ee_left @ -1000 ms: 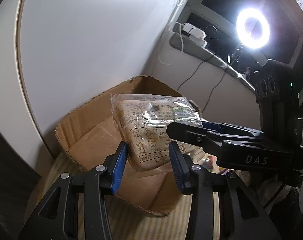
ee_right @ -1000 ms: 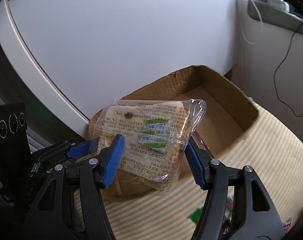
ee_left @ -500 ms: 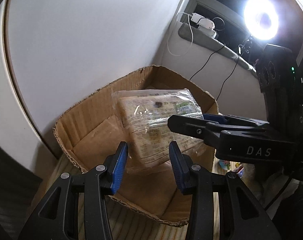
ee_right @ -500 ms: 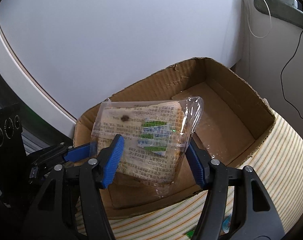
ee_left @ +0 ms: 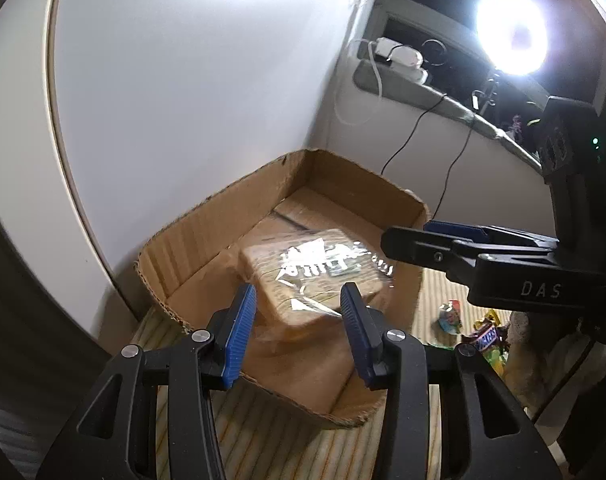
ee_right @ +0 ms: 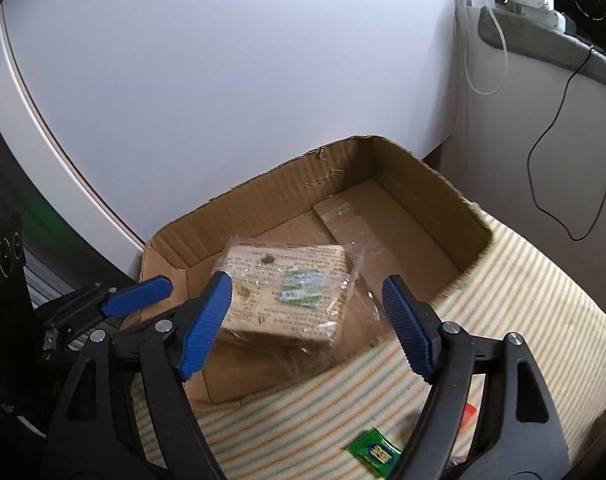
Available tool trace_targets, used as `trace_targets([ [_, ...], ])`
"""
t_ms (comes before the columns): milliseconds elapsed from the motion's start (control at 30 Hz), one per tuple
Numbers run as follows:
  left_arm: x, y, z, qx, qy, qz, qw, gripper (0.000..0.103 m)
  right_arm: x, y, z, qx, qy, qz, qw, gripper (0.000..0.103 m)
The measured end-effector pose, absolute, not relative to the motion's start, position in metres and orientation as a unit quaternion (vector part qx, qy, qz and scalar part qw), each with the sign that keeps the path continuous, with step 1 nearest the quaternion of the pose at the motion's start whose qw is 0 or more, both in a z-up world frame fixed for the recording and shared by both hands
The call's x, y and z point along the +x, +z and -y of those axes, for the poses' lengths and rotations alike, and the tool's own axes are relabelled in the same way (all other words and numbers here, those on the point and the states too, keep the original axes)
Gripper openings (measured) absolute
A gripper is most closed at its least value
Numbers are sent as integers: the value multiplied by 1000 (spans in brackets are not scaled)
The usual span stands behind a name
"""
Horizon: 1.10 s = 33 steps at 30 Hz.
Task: Organize snacks
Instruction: 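Open both grippers and withdraw from the box toward the snacks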
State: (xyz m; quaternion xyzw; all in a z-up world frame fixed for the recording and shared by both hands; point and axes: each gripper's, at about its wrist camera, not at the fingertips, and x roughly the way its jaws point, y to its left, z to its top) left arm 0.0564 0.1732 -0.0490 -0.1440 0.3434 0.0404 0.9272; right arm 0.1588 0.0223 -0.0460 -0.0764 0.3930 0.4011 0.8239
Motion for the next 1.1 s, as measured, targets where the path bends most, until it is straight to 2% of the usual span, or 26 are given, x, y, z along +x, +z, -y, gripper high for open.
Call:
trace_targets([
  [200, 41, -39, -157, -125, 25, -320, 939, 46, 144, -39, 7, -83, 383, -379, 838, 80],
  [533, 32, -38, -108, -109, -30, -327, 938, 46, 110, -31, 99, -62, 319, -358, 875, 80],
  [1100, 37, -62, -23, -87, -135, -378, 912, 46, 82, -76, 230, -11, 186, -397, 898, 80],
])
